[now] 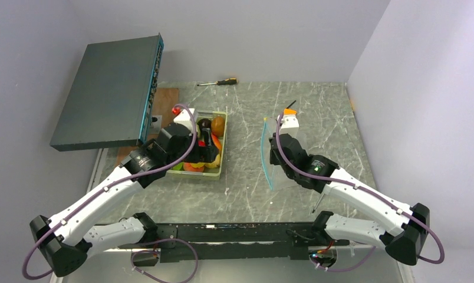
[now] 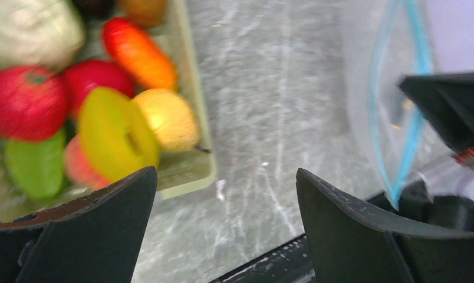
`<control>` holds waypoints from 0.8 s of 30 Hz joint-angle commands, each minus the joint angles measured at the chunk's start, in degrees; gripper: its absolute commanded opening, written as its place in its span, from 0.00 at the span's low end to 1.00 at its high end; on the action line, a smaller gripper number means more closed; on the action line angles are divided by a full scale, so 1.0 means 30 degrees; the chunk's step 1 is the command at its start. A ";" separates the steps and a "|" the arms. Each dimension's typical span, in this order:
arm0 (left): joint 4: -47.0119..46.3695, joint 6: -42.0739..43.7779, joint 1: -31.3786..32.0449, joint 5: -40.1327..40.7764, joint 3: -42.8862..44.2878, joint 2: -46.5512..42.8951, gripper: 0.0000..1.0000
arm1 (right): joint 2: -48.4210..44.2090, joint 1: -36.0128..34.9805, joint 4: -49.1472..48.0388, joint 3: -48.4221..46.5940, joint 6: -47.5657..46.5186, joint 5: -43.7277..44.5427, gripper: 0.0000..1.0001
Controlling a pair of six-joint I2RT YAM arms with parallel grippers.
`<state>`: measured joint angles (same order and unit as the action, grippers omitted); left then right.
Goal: Place the food in the zip-top bag and seal the zipper
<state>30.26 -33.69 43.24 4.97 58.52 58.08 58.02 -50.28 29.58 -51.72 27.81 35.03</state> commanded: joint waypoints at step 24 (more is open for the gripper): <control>0.1112 -0.0755 -0.1663 0.4401 -0.0949 0.3410 0.78 | 0.0031 -0.0100 -0.1691 -0.0366 -0.3351 -0.1987 0.00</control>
<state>36.64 -37.89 38.83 19.51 54.22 67.05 58.61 -50.37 26.11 -50.89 19.38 28.84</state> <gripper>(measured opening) 0.824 0.009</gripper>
